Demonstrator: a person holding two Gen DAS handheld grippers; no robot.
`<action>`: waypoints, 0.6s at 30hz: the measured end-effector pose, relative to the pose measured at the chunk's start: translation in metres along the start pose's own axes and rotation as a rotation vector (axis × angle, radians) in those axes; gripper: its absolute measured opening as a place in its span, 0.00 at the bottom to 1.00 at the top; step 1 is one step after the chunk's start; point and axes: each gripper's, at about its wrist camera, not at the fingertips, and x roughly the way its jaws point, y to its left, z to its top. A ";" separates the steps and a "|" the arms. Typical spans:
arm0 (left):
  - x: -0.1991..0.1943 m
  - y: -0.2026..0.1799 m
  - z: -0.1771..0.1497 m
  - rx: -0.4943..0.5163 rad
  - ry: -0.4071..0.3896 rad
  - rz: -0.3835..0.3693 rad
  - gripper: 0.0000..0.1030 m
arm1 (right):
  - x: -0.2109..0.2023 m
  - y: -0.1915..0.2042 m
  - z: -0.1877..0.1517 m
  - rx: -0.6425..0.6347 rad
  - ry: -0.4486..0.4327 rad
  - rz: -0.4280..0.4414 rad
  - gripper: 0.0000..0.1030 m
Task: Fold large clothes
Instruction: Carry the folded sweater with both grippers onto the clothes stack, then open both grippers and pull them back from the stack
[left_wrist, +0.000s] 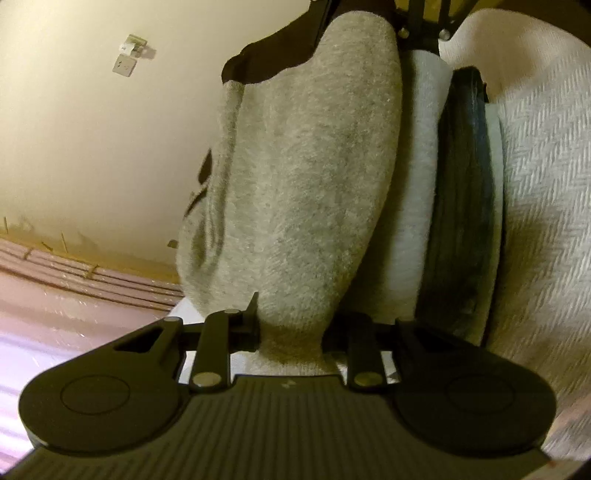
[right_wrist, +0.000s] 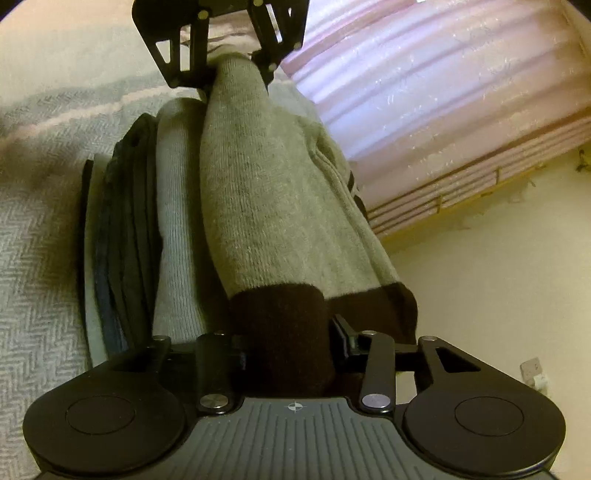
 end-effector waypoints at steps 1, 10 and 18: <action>0.000 0.003 0.000 0.007 0.000 0.002 0.29 | 0.003 0.002 0.001 0.010 0.007 0.003 0.42; -0.017 0.004 -0.046 -0.337 0.148 -0.050 0.33 | -0.033 0.001 -0.021 0.144 0.130 0.022 0.50; -0.069 0.025 -0.026 -0.761 0.122 -0.028 0.34 | -0.083 -0.020 -0.011 0.462 0.141 0.104 0.50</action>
